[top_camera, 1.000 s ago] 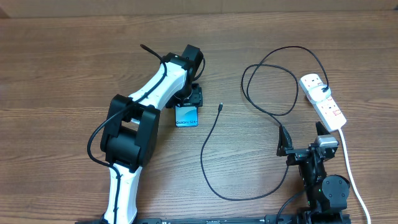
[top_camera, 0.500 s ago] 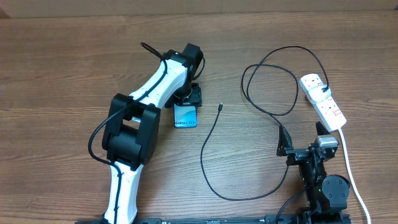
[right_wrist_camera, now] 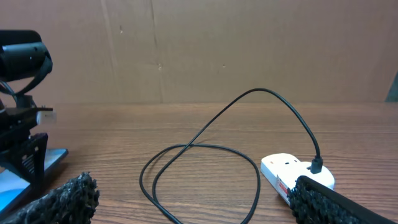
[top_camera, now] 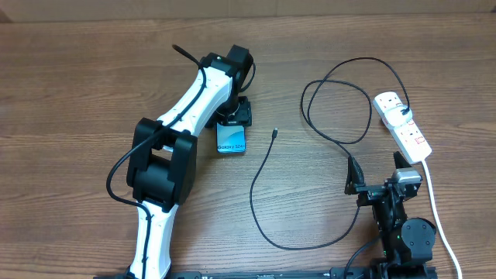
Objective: Plug charger to phone and switch on socket
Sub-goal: 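Lift the phone with the left gripper and tilt it upright, then carry the raised phone rightward toward the cable plug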
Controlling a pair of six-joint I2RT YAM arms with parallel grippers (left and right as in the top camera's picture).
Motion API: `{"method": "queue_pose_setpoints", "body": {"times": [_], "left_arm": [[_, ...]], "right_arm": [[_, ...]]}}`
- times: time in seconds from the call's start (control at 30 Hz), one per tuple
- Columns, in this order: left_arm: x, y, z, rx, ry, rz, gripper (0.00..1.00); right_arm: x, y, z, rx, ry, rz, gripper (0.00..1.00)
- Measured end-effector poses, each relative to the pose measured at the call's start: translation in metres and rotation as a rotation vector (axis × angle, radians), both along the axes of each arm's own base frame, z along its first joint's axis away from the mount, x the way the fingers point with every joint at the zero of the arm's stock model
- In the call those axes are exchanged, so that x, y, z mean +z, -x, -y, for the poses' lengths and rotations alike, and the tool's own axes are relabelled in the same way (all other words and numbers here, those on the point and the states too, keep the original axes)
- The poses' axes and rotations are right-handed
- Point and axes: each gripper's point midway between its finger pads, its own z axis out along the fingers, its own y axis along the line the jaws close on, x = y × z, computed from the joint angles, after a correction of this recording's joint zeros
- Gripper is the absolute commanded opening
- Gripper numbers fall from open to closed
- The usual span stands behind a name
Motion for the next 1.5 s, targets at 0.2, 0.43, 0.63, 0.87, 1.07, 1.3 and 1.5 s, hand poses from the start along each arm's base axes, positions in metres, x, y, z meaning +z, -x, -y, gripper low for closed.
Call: {"method": "queue_pose_setpoints", "body": {"times": [0.2, 0.43, 0.63, 0.87, 1.07, 1.3, 1.5], "left_arm": [[0.014, -0.001, 0.012, 0.000, 0.063, -0.012, 0.72], [0.034, 0.001, 0.038, 0.009, 0.240, -0.054, 0.72], [0.048, 0.003, 0.051, 0.048, 0.433, -0.118, 0.72], [0.078, 0.000, 0.061, 0.118, 0.728, -0.208, 0.72], [0.114, -0.006, 0.065, 0.164, 0.993, -0.270, 0.72], [0.147, -0.011, 0.064, 0.215, 1.198, -0.334, 0.73], [0.159, -0.011, 0.068, 0.252, 1.260, -0.387, 0.73]], "right_arm": [[0.000, 0.000, 0.000, 0.000, 0.000, 0.001, 1.00], [0.000, 0.000, 0.000, 0.000, 0.000, 0.001, 1.00], [0.000, 0.000, 0.000, 0.000, 0.000, 0.001, 1.00], [0.000, 0.000, 0.000, 0.000, 0.000, 0.001, 1.00], [0.000, 0.000, 0.000, 0.000, 0.000, 0.001, 1.00], [0.000, 0.000, 0.000, 0.000, 0.000, 0.000, 1.00], [0.000, 0.000, 0.000, 0.000, 0.000, 0.001, 1.00]]}}
